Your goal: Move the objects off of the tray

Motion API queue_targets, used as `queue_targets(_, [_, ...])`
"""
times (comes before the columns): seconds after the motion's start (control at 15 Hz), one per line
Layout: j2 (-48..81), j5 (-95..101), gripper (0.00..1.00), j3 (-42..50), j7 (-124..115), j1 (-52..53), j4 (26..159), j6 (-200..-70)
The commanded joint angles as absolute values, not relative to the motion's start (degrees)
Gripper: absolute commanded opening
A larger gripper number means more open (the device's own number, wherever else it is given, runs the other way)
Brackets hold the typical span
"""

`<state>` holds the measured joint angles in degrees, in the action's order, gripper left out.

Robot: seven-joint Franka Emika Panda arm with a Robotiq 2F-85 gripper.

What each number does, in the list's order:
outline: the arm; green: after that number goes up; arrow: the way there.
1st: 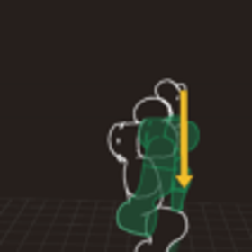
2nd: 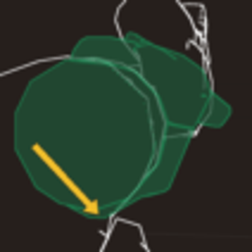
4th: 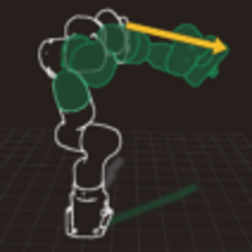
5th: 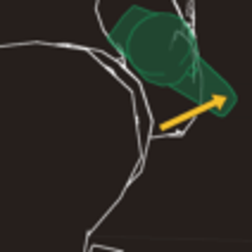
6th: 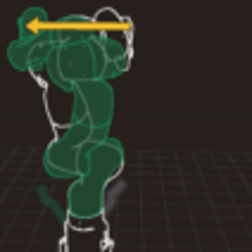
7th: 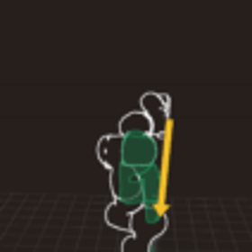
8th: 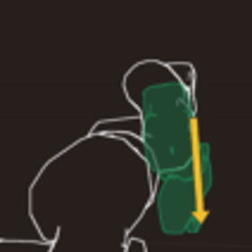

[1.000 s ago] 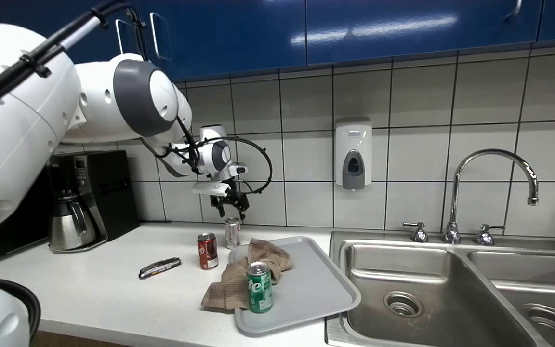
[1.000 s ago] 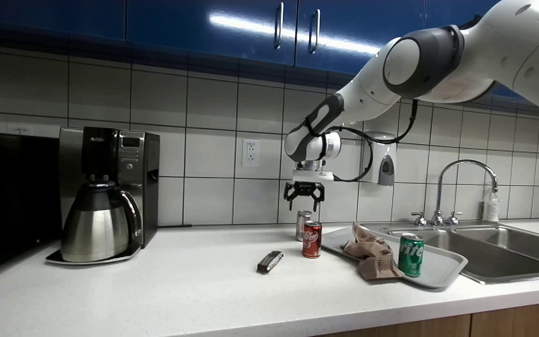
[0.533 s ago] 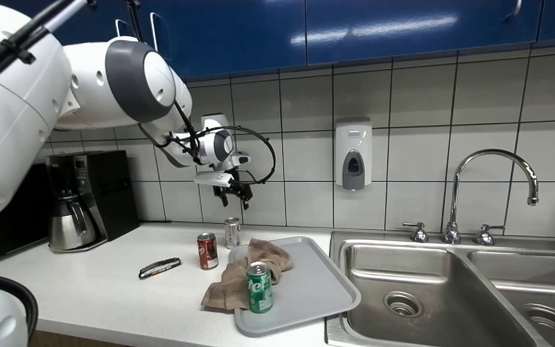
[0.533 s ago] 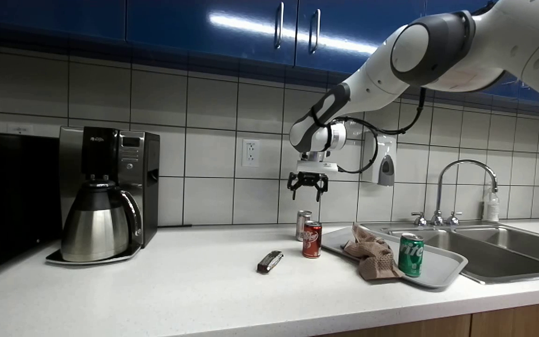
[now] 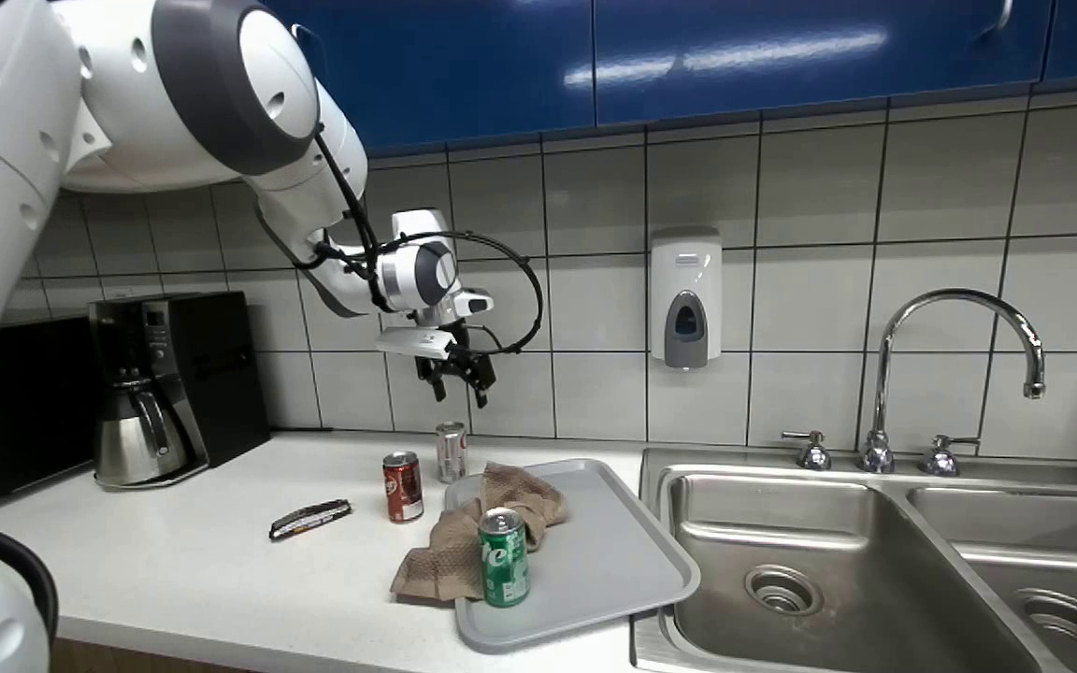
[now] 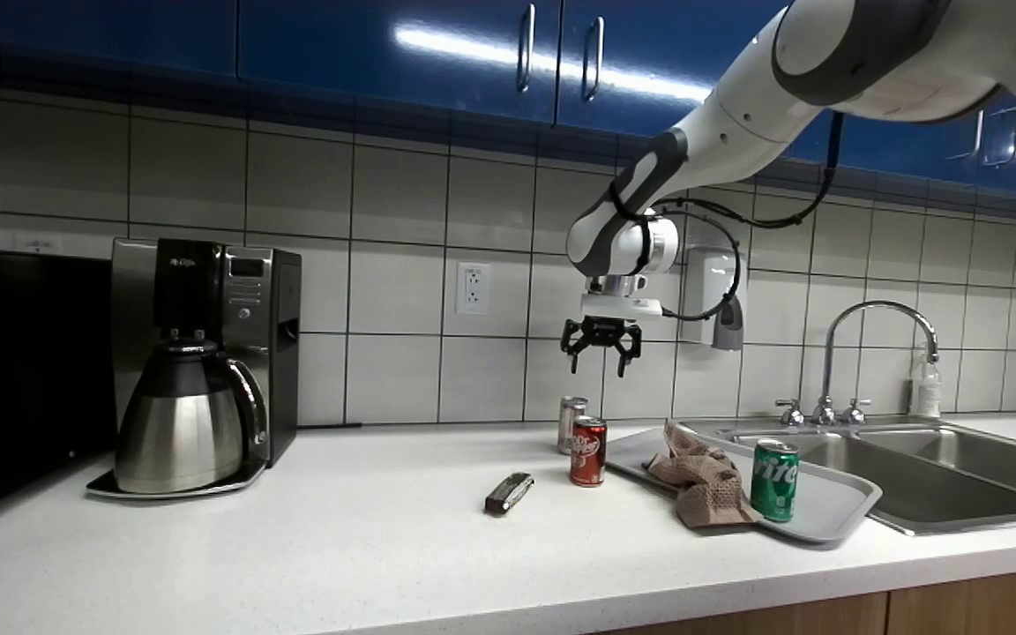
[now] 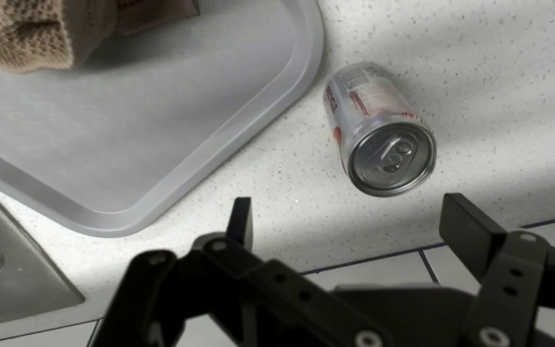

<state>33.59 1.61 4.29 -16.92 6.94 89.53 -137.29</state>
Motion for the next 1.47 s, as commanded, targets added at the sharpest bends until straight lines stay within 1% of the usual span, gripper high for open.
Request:
queue_targets(0.0, [25.69, 1.79, 1.0, 3.85, -15.53, 5.8, 100.53, -140.42])
queue_targets(0.73, [9.69, 1.75, 1.0, 4.46, -15.32, 2.61, 121.54, -145.47])
queue_targets(1.4, [-1.52, 4.6, 1.0, 5.36, -17.43, 0.02, 134.54, -146.65])
